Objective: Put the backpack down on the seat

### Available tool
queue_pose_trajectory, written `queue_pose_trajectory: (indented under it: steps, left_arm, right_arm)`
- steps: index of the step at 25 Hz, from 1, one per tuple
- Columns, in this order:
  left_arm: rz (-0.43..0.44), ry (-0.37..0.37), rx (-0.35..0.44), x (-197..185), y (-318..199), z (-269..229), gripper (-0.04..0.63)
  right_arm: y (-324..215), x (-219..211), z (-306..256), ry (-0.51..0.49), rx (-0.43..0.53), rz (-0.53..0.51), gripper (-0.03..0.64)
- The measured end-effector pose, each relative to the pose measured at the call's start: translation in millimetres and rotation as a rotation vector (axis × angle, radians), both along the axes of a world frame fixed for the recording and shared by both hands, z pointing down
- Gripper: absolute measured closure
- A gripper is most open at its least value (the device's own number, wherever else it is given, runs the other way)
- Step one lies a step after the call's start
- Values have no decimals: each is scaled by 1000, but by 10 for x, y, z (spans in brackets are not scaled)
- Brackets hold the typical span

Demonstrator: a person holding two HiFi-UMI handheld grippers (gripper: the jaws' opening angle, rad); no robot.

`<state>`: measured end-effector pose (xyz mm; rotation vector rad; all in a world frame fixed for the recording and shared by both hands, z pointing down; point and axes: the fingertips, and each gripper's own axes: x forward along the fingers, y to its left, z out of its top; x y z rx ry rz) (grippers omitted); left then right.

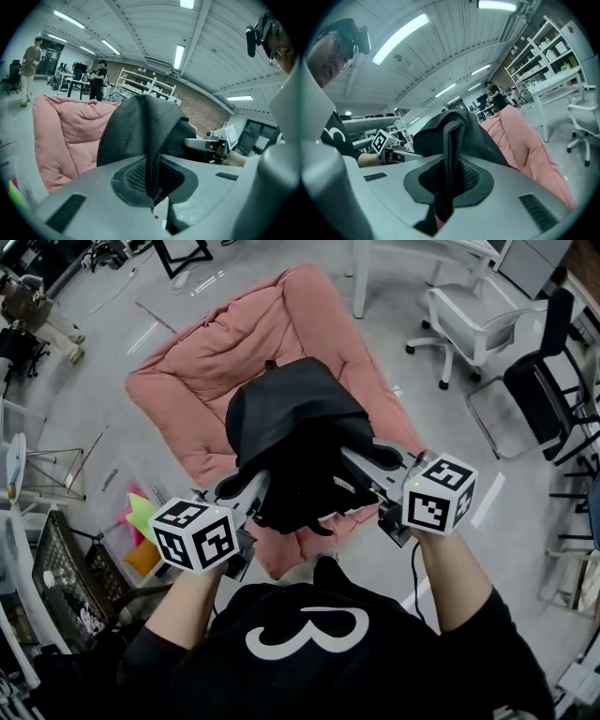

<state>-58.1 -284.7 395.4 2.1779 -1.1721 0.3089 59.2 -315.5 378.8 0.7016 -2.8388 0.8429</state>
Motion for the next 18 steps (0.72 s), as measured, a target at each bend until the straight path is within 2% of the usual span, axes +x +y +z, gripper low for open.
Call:
queue_pose_trajectory:
  steps: [7, 13, 18]
  left_arm:
    - [-39, 33, -49, -201, -324, 357, 580]
    - [-15, 44, -92, -398, -539, 790, 580]
    - [14, 21, -109, -490, -720, 1187, 580]
  right_arm:
    - [-397, -213, 331, 64, -11, 18, 583]
    - [-637, -431, 746, 178, -17, 39, 583]
    - [-796, -524, 1121, 270, -24, 72, 583]
